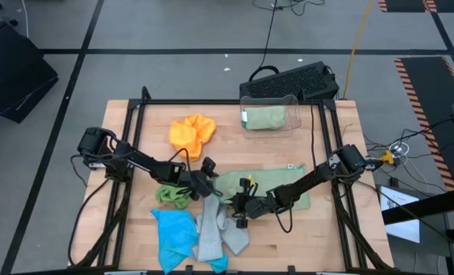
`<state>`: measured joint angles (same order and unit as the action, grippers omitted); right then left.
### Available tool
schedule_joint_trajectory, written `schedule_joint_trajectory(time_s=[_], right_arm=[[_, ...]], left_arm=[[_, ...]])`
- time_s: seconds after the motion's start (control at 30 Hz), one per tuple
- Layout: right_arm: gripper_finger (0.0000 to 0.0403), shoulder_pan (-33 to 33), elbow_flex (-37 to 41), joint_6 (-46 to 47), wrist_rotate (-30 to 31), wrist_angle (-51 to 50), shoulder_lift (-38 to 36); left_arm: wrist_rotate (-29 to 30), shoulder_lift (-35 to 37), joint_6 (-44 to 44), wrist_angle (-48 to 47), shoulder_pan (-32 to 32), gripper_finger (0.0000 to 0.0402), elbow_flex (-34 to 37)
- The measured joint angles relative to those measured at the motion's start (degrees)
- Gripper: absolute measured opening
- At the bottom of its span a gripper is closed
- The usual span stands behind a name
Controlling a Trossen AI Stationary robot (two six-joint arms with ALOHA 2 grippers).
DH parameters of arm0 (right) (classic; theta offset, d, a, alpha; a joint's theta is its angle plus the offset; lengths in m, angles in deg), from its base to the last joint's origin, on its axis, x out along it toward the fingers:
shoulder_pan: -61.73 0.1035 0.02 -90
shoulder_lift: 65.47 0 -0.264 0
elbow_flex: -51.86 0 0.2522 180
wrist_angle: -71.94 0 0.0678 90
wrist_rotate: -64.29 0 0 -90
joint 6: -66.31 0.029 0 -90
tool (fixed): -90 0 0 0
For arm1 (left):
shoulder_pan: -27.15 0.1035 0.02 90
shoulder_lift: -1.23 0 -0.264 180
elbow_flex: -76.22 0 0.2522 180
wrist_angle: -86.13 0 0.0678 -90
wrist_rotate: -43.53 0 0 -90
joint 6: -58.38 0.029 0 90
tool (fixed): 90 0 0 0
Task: Fold microfiber towels
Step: Fold the light green microfiber towel
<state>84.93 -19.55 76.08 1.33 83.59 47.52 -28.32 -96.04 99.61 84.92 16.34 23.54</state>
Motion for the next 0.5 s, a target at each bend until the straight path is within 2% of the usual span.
schedule_joint_trajectory(time_s=[0.13, 0.33, 0.5], right_arm=[[0.0006, 0.0, 0.0, 0.0, 0.0, 0.0, 0.0], [0.0006, 0.0, 0.0, 0.0, 0.0, 0.0, 0.0], [0.0006, 0.0, 0.0, 0.0, 0.0, 0.0, 0.0]], left_arm=[[-0.1, 0.0, 2.1, 0.7, -1.0, 0.0153, 0.0], [-0.3, 0.0, 1.1, -0.4, 0.3, 0.0086, 0.0], [-2.7, 0.0, -0.4, -0.3, 1.5, 0.0033, 0.0]])
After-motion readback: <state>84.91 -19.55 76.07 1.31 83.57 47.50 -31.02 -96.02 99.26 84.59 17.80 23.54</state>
